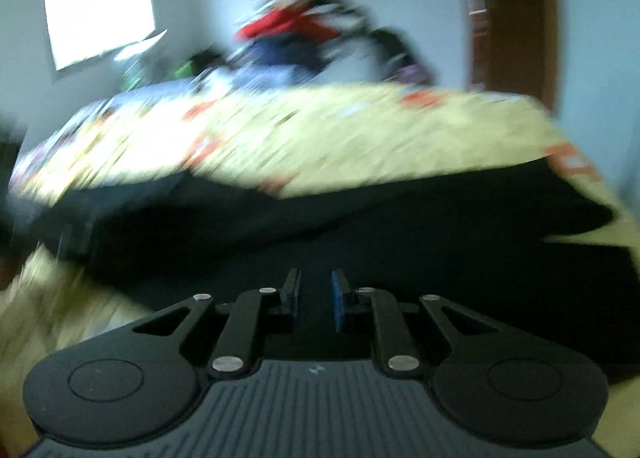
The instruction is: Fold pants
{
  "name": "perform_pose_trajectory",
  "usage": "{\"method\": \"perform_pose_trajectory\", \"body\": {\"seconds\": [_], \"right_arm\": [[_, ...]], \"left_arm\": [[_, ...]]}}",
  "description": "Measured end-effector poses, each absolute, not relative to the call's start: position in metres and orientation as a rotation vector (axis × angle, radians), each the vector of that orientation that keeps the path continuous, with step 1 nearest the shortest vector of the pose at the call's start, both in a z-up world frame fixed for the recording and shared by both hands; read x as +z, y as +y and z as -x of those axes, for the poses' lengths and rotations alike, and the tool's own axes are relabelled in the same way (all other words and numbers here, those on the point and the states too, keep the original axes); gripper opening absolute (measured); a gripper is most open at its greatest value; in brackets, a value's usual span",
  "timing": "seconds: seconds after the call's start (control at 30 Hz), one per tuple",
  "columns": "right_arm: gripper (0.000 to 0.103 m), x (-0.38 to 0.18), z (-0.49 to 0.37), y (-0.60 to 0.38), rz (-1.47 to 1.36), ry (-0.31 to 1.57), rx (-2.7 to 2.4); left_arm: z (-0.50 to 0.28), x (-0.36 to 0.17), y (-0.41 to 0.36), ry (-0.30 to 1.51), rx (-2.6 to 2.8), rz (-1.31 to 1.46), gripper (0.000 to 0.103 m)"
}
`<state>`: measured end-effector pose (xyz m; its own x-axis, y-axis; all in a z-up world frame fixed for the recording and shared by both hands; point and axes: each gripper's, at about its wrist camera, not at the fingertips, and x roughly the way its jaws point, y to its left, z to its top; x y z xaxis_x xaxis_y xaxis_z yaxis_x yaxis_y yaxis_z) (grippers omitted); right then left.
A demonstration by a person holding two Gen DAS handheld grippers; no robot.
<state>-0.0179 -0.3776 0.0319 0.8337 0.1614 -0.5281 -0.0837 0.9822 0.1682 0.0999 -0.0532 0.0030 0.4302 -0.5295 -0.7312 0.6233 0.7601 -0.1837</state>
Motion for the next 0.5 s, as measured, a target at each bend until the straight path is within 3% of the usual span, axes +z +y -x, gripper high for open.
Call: {"method": "perform_pose_trajectory", "body": {"seconds": [0.07,0.1,0.13,0.2,0.23,0.27,0.5], "right_arm": [[0.020,0.040,0.001,-0.402,-0.204,0.532,0.026],[0.021,0.043,-0.010,-0.415,-0.244,0.519,-0.035],[0.030,0.044,-0.019,-0.426,-0.278,0.512,-0.079],[0.051,0.046,-0.044,-0.449,-0.347,0.524,-0.188],[0.069,0.046,-0.059,-0.460,-0.380,0.535,-0.244],[0.078,0.045,-0.072,-0.468,-0.397,0.541,-0.286],[0.087,0.023,-0.168,-0.513,-0.487,0.741,-0.602]], "left_arm": [[-0.099,-0.003,-0.059,0.841,-0.726,-0.142,0.060],[-0.098,-0.005,-0.062,0.828,-0.722,-0.148,0.048],[-0.096,-0.005,-0.063,0.816,-0.725,-0.149,0.040],[-0.097,-0.006,-0.066,0.814,-0.728,-0.140,0.014],[-0.097,-0.006,-0.066,0.808,-0.722,-0.140,0.011],[-0.096,-0.006,-0.067,0.798,-0.720,-0.140,0.007],[-0.089,-0.010,-0.073,0.732,-0.717,-0.132,0.004]]}}
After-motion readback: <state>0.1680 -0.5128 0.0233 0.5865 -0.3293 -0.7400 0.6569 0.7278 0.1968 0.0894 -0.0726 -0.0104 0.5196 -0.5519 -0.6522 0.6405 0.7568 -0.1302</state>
